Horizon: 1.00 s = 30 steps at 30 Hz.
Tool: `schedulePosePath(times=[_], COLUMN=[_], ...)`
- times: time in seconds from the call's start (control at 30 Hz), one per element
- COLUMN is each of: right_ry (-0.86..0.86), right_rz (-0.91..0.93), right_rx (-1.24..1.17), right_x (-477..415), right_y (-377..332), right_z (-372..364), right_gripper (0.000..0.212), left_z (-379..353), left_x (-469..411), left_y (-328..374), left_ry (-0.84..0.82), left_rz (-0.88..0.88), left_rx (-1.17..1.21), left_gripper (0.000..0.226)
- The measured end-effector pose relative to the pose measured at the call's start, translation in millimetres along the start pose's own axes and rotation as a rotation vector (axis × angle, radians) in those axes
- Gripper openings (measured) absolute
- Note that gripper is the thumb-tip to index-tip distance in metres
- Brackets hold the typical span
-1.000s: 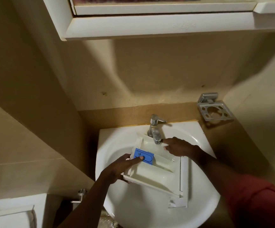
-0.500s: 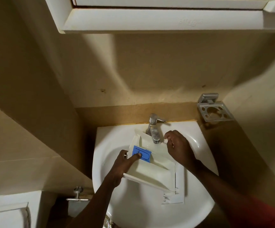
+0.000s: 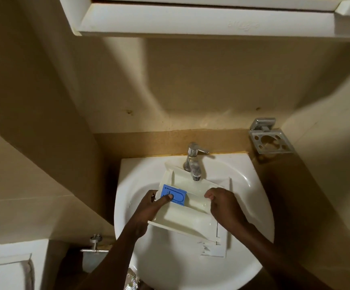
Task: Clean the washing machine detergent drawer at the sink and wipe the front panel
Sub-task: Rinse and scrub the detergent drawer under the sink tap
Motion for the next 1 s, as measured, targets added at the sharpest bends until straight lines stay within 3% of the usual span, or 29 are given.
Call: schedulePosePath(times=[0.07,0.23,0.4,0.5,0.63,0.73,0.9,1.0], right_ry=[0.045,-0.241,-0.386,-0.448,-0.329,-0.195,-0.599,-0.726], right_rz=[-0.079,-0.219,-0.193,-0.194,-0.061,0.069,-0.001,-0.078], right_rx=[-0.041,-0.009,0.174,-0.031,-0.314,-0.283,0.228,0.213], right_x=[-2,-15,-36,-32,11,28,24,8], right_y=[7,1,-25,-38,-37,-19,-20,-34], right_z=[-1,-17,-15,-23,-24,-16,-30,-42], right_gripper=[0.041,0.054,0.053,0.054,0.063,0.058,0.044,0.058], left_z=[0,-4,-5,-4,-2,-1,-6,-6], left_x=[-2,-3,-3,-2,-1,-1,-1,-2], left_y=[-1,1,4,3,1,1,8,7], left_ry=[-0.007,0.007,-0.006,0.004,0.011,-0.005,0.001,-0.003], left_rz=[0.001,0.003,-0.003,-0.002,-0.012,-0.018,-0.02,-0.011], left_rx=[0.005,0.002,-0.025,-0.021,0.001,0.015,-0.062,-0.106], left_gripper=[0.051,0.048,0.051,0.059,0.049,0.047,0.05,0.054])
Point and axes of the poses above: each hand's wrist, its own x-axis away from the middle knuckle, its own z-axis out of the back of the hand, y = z × x, the point moved 5 cm from there along -x, towards the middle knuckle, and after that the axes turned 8 degrees about y, right-handed, at the moved point
